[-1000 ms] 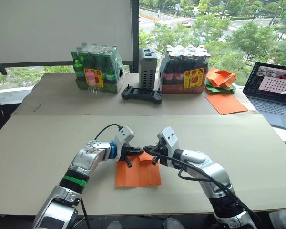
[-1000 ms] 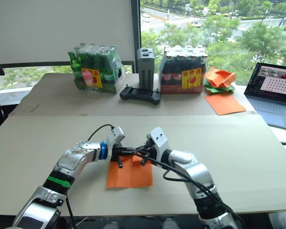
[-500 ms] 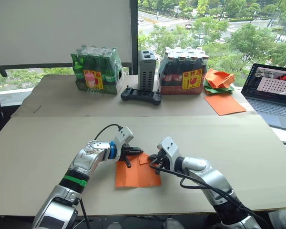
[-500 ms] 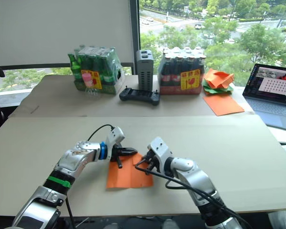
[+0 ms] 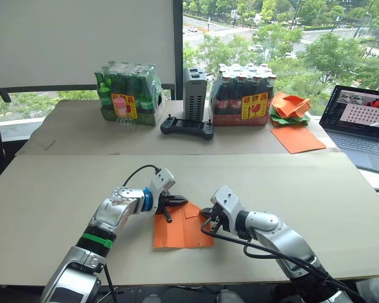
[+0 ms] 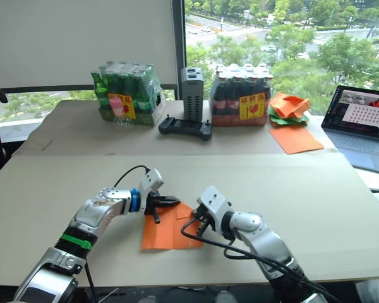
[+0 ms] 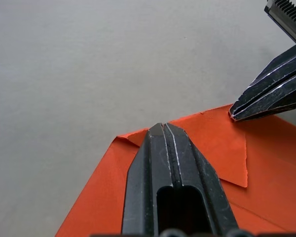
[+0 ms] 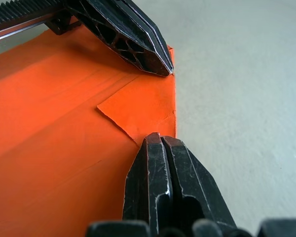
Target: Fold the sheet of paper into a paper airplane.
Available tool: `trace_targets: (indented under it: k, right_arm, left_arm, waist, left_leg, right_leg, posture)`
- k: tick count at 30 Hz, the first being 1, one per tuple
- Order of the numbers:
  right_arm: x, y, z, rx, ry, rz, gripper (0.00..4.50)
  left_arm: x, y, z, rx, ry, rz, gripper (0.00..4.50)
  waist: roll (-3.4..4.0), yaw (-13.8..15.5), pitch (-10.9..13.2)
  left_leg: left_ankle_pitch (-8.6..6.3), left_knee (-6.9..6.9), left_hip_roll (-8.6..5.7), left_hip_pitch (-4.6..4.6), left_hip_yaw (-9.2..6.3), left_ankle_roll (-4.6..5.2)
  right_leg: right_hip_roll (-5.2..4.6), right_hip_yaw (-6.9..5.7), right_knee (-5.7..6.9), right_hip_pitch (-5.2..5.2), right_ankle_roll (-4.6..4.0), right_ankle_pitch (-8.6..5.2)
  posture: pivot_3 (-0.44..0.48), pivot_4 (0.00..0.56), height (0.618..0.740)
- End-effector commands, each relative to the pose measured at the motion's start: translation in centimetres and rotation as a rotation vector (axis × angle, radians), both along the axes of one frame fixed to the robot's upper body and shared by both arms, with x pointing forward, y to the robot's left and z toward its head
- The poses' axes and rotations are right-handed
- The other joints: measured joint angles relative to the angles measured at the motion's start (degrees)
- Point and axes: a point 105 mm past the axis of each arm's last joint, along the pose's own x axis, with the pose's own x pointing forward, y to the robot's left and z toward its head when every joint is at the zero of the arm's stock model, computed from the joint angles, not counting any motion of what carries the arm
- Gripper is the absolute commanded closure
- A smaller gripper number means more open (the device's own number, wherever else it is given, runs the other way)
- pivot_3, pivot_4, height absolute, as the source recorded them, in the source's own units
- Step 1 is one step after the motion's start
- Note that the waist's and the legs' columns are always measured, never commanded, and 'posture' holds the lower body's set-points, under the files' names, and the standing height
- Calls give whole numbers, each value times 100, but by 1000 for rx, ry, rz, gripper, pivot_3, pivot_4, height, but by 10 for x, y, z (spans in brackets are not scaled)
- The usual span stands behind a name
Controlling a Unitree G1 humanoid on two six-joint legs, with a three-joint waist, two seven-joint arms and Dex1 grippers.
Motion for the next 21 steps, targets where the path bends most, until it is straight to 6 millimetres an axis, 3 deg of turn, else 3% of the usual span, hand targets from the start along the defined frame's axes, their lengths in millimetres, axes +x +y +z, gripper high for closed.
trace_targets:
  k: [1,11,21]
  right_arm:
    - [-3,-13,-21,-57,73,-44,4479]
    - [-2,-9,-21,-53,72,-45,4479]
    - [-4,-8,-22,-51,76,-43,4479]
  left_arm:
    - [-3,18,-24,88,77,63,4500]
    - [-14,-12,-2,10,57,-16,4500]
    - [-19,-19,-4,18,58,-32,4500]
  waist:
    - [0,1,0]
    - [0,0,0]
    - [-1,2,0]
  left_leg:
    - [0,0,0,0,0,0]
    - [0,-1,0,-1,0,0]
    - [0,-2,0,-1,0,0]
  right_leg:
    - [0,0,0,0,0,0]
    - [0,0,-2,0,2,-1]
    - [0,0,-4,0,4,-2]
  posture:
    - [0,150,740]
    - [0,150,740]
    - [0,150,740]
